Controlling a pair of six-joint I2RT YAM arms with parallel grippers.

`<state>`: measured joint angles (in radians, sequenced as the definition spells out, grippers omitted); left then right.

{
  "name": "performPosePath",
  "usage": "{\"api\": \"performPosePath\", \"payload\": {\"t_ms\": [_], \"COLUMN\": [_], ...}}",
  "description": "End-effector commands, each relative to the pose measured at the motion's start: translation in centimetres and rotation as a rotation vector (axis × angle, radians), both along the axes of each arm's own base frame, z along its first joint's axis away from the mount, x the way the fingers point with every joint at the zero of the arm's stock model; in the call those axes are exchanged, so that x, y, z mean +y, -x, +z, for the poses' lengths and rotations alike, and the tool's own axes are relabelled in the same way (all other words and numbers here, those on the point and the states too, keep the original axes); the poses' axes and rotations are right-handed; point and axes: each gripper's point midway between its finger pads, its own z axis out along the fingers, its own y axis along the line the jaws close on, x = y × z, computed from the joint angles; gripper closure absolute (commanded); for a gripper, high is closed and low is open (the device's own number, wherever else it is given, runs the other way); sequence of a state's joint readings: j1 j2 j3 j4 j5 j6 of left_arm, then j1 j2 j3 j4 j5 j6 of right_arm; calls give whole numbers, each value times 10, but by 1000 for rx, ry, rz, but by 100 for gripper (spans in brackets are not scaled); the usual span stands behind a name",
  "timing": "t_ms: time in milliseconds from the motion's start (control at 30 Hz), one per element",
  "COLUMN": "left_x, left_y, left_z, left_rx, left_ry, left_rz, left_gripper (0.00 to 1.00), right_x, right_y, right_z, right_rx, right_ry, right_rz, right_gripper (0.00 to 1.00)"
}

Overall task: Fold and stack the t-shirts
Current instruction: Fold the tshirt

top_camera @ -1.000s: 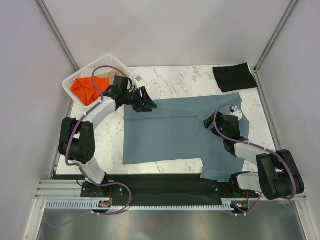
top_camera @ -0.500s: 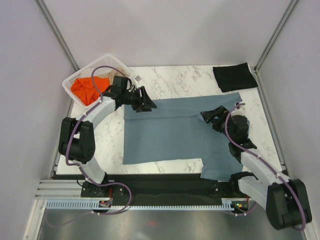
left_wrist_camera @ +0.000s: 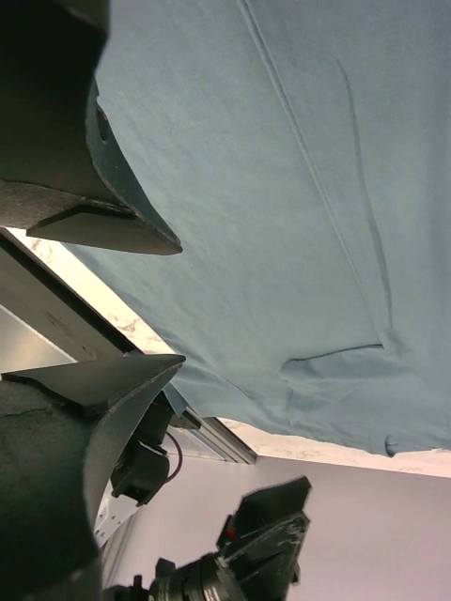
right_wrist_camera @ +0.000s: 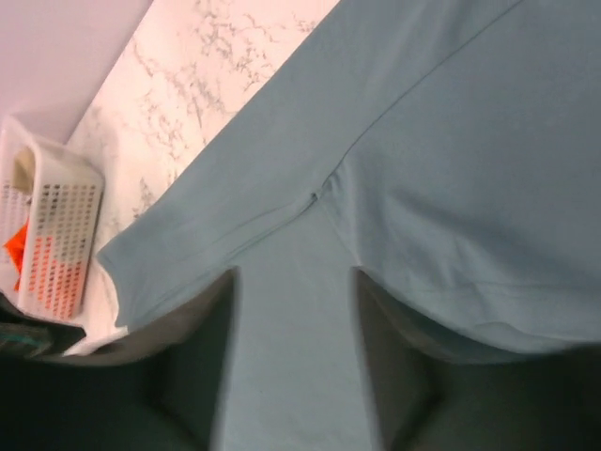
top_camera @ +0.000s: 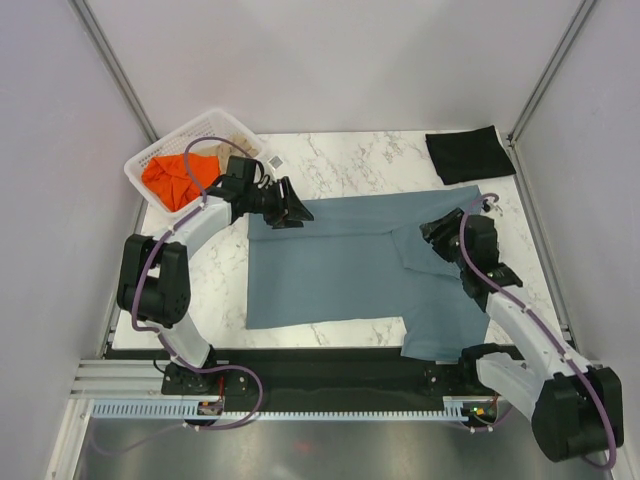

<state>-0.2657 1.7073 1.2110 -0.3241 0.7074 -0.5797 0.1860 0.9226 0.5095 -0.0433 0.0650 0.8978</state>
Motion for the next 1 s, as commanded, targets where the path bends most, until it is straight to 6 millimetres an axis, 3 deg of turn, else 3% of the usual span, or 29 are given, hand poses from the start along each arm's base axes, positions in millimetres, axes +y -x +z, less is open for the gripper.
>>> {"api": "performPosePath", "payload": {"t_ms": [0,33,67,100,133,200,333,433,533,700,800,833,900,967], "left_x": [-5,-6,-6,-7,-6,-3,0,11,23,43,50,52,55,57], "left_y": [1,3,4,7,7,9,8,-3,-16,-49,-64,-67,-76,-81], "left_z": [16,16,15,14,13,14,2,-25,-39,-46,-56,-59,-68,-77], "left_rx": [-38,-36,-35,-35,-39,-52,-29,18,65,49,61,65,63,65], "left_ry": [30,32,33,30,25,14,-5,-62,-71,-117,-128,-129,-152,-170], "left_rz": [-1,-6,-11,-16,-16,-9,5,63,119,210,230,235,242,241], "left_gripper": [46,46,46,46,46,45,45,45,46,45,45,45,45,45], "right_x": [-12,-10,-6,-2,1,9,17,16,9,-8,-10,-22,-36,-65], "right_y": [-9,-14,-15,-19,-24,-28,-27,-14,-5,-7,-40,-48,-64,-87], "right_z": [-9,-11,-28,-33,-36,-61,-98,-120,-127,-114,-68,-59,-49,-48], "right_rx": [94,109,164,174,179,255,353,402,414,438,335,317,289,264], "right_ry": [113,120,133,133,135,157,166,167,180,250,269,272,289,315], "right_rz": [-21,-10,21,41,61,120,186,170,124,71,79,57,62,12], "right_gripper": [50,57,62,67,68,73,76,76,75,68,64,62,60,62]}}
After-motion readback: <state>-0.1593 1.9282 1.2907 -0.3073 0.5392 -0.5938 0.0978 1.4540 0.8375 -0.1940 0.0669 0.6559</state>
